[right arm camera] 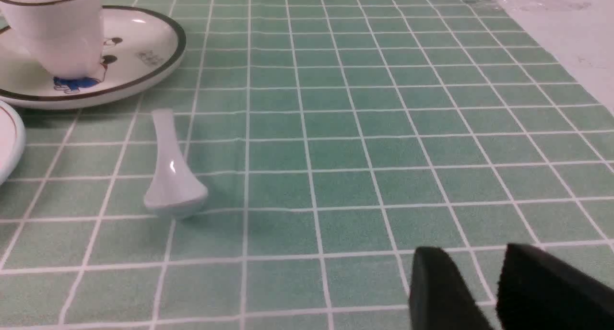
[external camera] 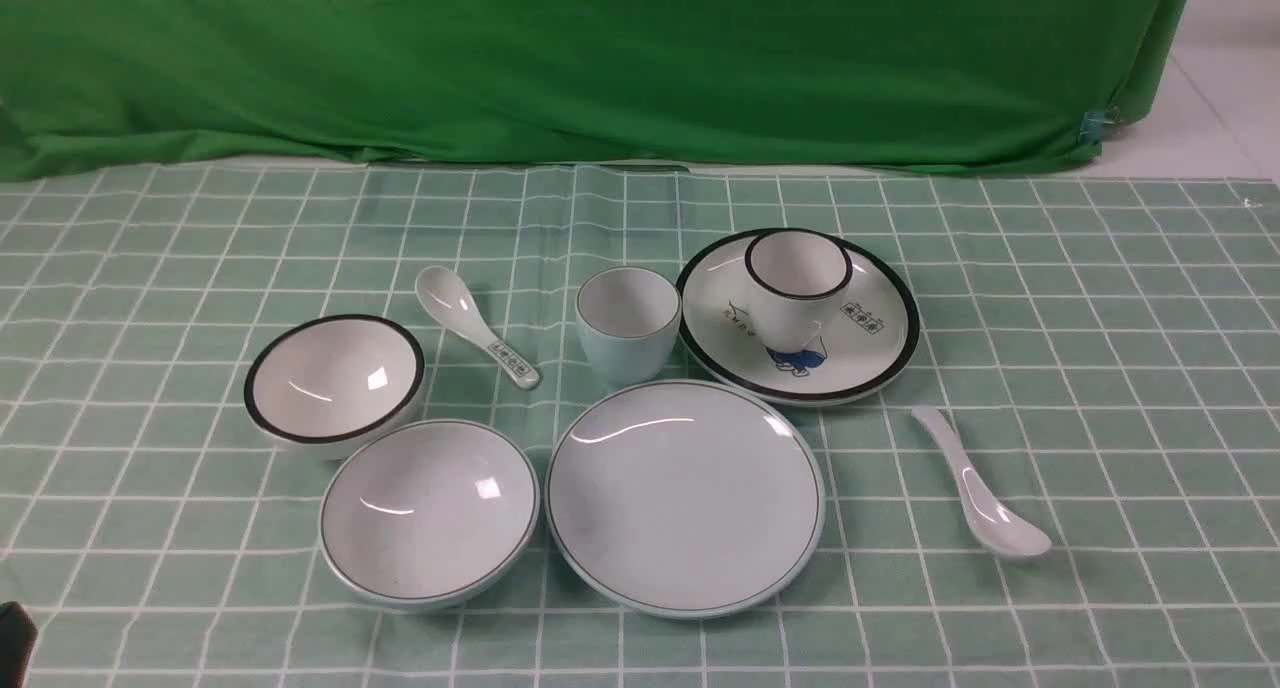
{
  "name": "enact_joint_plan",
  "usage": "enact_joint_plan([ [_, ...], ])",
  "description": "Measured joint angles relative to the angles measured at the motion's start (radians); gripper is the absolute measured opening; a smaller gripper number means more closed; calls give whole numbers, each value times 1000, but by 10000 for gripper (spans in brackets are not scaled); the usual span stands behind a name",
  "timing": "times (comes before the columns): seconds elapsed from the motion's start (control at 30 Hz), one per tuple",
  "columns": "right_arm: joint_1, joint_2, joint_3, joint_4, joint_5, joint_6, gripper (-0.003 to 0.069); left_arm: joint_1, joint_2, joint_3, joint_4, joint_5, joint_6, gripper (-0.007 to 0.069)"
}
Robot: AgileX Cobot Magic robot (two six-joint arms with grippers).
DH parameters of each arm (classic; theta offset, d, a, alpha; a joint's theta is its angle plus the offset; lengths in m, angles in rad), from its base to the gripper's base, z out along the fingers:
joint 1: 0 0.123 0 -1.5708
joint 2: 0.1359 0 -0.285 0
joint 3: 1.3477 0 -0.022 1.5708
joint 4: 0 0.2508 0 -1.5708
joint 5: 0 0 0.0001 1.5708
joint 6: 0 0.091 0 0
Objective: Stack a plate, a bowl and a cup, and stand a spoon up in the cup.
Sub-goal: Use the left arm to grab a blue rice bowl
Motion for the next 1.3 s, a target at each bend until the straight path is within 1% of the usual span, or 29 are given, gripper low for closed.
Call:
enact_joint_plan([
  [0.57, 0, 0, 0, 0, 0, 0, 242, 0, 0, 0, -8, -8, -5, 17],
  [0.7, 0, 0, 0, 0, 0, 0, 242, 0, 0, 0, -125, -79, -57, 17],
  [0.73, 0, 0, 0, 0, 0, 0, 242, 0, 0, 0, -179, -115, -77, 17],
  [0.77, 0, 0, 0, 0, 0, 0, 242, 0, 0, 0, -279, -182, -109, 17],
  [0.83, 0, 0, 0, 0, 0, 0, 242, 0, 0, 0, -410, -277, -164, 17],
  [0.9, 0, 0, 0, 0, 0, 0, 242, 0, 0, 0, -465, -350, -193, 17],
  [0.97, 0, 0, 0, 0, 0, 0, 242, 0, 0, 0, -467, -367, -200, 17],
  [1.03, 0, 0, 0, 0, 0, 0, 242, 0, 0, -12, -438, -348, -211, 17],
  [1.07, 0, 0, 0, 0, 0, 0, 242, 0, 2, -64, -386, -251, -210, 17],
  [1.1, 0, 0, 0, 0, 0, 0, 242, 0, 3, -73, -379, -238, -207, 17],
  [1.13, 0, 0, 0, 0, 0, 0, 242, 0, 32, -156, -326, -121, -159, 17],
  [1.17, 0, 0, 0, 0, 0, 0, 242, 0, 57, -201, -317, -81, -117, 17],
  [1.2, 0, 0, 0, 0, 0, 0, 242, 0, 65, -213, -315, -56, -104, 17],
  [1.23, 0, 0, 0, 0, 0, 0, 242, 0, 107, -283, -315, 12, -36, 17],
  [1.27, 0, 0, 0, 0, 0, 0, 242, -14, 190, -358, -328, 99, 78, 17],
  [1.3, 0, 0, 0, 0, 0, 0, 242, -40, 261, -417, -350, 164, 151, 17],
])
